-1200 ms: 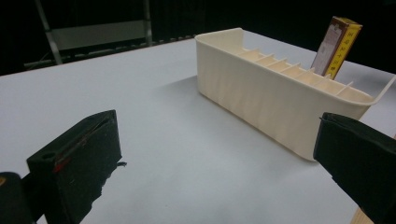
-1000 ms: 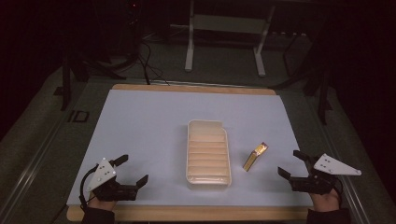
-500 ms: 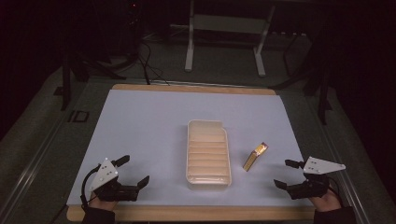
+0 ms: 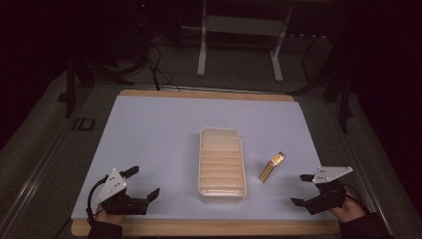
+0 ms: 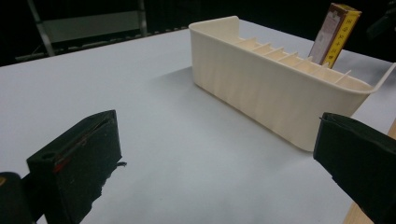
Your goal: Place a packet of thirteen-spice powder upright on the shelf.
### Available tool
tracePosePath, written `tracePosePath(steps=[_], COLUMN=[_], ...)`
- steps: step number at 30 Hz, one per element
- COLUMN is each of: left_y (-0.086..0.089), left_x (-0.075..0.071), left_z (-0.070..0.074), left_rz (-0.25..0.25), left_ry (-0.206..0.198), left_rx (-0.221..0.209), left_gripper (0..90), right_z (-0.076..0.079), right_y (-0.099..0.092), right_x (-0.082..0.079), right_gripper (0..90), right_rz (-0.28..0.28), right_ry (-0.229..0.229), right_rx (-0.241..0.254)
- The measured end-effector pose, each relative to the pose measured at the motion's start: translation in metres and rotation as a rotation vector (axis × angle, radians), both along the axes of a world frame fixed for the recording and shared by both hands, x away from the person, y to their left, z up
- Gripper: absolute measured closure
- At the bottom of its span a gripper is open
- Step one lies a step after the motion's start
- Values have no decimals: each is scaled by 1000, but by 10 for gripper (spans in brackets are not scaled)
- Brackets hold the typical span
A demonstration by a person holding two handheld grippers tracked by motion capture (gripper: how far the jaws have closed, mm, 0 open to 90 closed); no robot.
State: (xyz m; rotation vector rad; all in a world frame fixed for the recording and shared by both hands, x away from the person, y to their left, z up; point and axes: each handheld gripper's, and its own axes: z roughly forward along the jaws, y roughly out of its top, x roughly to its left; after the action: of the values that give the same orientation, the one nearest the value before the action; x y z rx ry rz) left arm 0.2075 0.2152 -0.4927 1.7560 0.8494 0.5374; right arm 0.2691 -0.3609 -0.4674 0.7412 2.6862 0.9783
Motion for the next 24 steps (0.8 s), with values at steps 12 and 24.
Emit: tracePosePath(steps=[12, 24], left_y=[0, 0], left_x=[0, 1], left_z=[0, -1], left_rz=[1, -3], left_ry=[2, 8], left_rx=[3, 4], left_gripper=[10, 10], right_z=[11, 17], right_y=[16, 36], right_x=[8, 13], right_gripper=[136, 137], right_rz=[91, 200], right_ry=[159, 289], right_rx=[-199, -421])
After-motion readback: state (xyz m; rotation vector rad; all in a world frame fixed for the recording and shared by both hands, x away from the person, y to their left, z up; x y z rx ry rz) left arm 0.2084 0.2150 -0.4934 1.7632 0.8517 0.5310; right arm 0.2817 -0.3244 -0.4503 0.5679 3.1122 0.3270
